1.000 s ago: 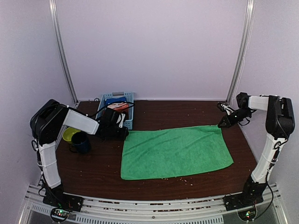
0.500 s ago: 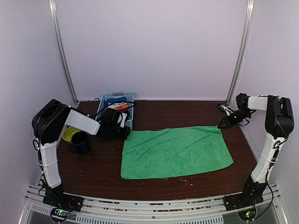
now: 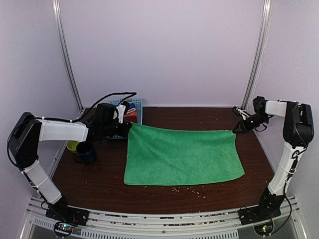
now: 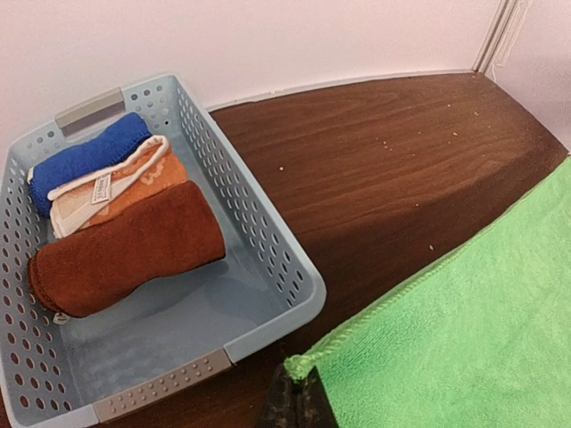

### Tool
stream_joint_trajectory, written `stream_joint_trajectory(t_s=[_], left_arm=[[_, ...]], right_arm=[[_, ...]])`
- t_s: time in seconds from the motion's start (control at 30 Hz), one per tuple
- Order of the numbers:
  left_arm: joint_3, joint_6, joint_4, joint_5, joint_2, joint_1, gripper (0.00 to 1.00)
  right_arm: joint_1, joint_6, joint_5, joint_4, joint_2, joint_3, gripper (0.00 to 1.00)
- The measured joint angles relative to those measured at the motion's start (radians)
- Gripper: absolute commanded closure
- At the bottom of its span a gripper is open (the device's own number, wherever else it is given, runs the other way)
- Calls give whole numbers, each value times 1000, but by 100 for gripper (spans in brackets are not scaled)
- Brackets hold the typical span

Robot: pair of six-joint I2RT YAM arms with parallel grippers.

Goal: Roll the towels
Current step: Fold the towel at the center of the board.

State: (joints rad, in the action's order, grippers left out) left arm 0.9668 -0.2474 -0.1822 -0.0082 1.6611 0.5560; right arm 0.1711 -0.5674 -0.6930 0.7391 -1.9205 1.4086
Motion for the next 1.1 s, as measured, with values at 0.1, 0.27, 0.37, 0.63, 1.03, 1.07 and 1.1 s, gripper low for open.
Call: stream_joint_trajectory(t_s=[0.1, 0.27, 0.37, 0.63, 1.03, 1.07, 1.1], left_arm=[[-25, 6, 9, -4, -32, 0, 100], [-56, 11, 34, -6, -61, 0, 100], [-63, 11, 36, -1, -66, 0, 100], [-116, 9, 82, 50, -130, 0, 100], [-218, -2, 167, 137, -222, 18, 100], [-230, -3, 174, 142, -226, 20, 100], [-243, -5, 182, 147, -230, 21, 100]], right_arm=[[0, -1, -19, 1, 6, 10, 100], [0, -5, -39, 2, 18, 11, 100], [0, -17, -50, 14, 18, 13, 100], [0, -144, -61, 86, 106, -66, 100], [0, -312, -11, 151, 262, -290, 100], [0, -320, -8, 154, 262, -301, 100], [0, -328, -6, 159, 262, -310, 100]])
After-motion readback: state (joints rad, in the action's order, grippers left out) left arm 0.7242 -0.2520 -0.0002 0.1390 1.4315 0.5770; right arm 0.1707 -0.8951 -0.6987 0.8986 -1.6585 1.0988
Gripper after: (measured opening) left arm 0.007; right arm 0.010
